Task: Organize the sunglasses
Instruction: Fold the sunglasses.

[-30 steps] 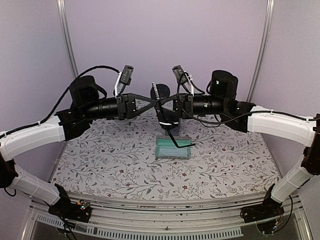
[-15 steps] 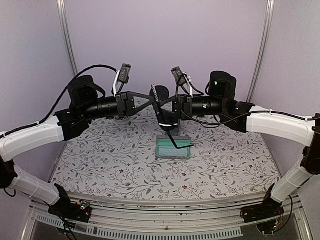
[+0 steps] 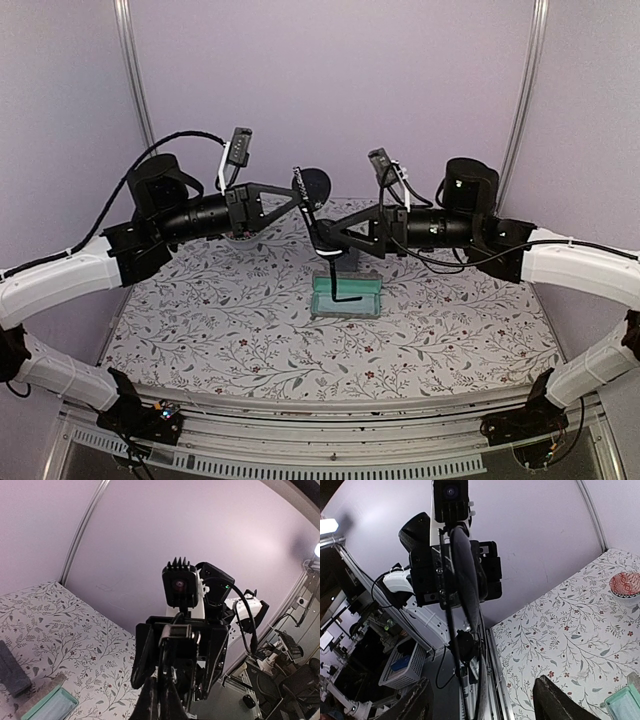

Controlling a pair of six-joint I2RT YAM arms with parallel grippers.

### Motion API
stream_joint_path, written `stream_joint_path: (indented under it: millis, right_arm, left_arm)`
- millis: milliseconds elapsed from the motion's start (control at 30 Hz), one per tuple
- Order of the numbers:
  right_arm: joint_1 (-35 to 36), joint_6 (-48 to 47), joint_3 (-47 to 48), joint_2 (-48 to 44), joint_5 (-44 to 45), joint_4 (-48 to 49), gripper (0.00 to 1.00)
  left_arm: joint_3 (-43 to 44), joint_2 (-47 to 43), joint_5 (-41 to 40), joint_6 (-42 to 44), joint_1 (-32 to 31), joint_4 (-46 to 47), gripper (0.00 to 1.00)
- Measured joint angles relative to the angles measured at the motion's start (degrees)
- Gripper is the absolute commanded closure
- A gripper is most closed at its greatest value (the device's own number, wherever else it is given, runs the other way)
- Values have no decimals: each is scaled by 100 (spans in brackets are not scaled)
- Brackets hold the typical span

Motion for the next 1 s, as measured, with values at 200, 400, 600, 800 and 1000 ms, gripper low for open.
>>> stream_joint_path:
  millis: [200, 400, 600, 800, 1000]
  right_arm:
    - [-13, 50, -592, -1117, 802, -372, 41]
    - [0, -118, -837, -1364, 1167, -981, 64]
    - [260, -481, -629, -761, 546, -1309, 68]
    - [428, -660, 184, -57, 33, -1021, 68]
    - [428, -361, 1095, 682, 205, -533, 65]
  left_arm:
    - [-68, -227, -601, -26, 46, -4, 100]
    - [-68, -372, -1147, -72, 103, 0, 100]
    - [-66, -363, -1314, -68, 118, -9, 100]
    - [-66, -356, -1248, -22, 125, -72, 100]
    - [-74, -356, -1003, 83, 142, -164, 100]
